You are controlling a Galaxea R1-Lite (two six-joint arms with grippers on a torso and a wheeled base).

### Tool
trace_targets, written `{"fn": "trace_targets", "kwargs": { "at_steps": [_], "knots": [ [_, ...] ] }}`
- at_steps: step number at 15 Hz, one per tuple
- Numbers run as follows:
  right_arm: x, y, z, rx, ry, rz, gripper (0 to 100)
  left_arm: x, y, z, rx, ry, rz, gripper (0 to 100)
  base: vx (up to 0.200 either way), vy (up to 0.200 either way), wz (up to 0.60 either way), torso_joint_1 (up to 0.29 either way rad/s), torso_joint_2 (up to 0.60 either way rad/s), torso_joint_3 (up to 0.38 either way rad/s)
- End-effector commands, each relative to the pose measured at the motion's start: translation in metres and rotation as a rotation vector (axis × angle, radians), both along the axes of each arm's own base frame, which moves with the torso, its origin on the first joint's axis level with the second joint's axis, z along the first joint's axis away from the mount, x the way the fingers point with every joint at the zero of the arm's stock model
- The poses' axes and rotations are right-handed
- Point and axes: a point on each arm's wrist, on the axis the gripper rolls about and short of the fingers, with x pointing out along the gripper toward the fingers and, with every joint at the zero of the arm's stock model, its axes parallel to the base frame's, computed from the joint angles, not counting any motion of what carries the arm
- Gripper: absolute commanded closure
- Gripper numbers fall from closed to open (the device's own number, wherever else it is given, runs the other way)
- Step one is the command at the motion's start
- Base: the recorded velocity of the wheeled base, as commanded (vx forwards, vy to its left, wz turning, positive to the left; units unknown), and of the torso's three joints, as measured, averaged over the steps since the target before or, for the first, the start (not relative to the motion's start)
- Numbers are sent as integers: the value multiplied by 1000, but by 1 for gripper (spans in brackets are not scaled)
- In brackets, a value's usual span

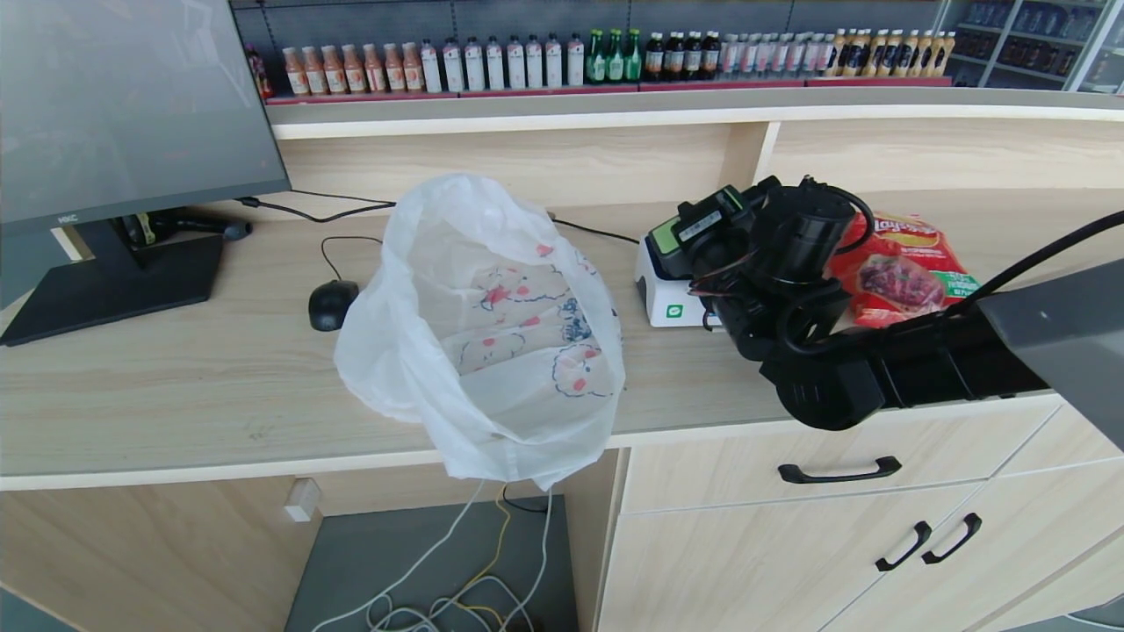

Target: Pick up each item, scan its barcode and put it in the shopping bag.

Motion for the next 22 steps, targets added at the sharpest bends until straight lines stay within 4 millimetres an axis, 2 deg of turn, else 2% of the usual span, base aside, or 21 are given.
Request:
{"fn": "trace_targets", "kwargs": {
  "at_steps": [1,5,9,12,18,20,22],
  "knots": [
    [0,0,-1,-1,2,1,100,0,0,0,0,0,0,0,0,0,0,0,0,0],
    [0,0,0,-1,-1,-1,100,0,0,0,-1,0,0,0,0,0,0,0,0,0],
    [-6,-2,14,13,-31,5,100,0,0,0,-1,0,0,0,0,0,0,0,0,0],
    [-28,-1,45,-26,-103,19,100,0,0,0,0,0,0,0,0,0,0,0,0,0],
    [-88,2,104,-151,-256,48,100,0,0,0,0,0,-1,0,0,0,0,0,0,0],
    [-109,-2,109,-183,-264,64,100,0,0,0,0,0,-1,0,0,0,0,0,0,0],
    [-126,-13,97,-279,-271,71,100,0,0,0,0,0,-1,0,0,0,0,0,0,0]
  ]
}}
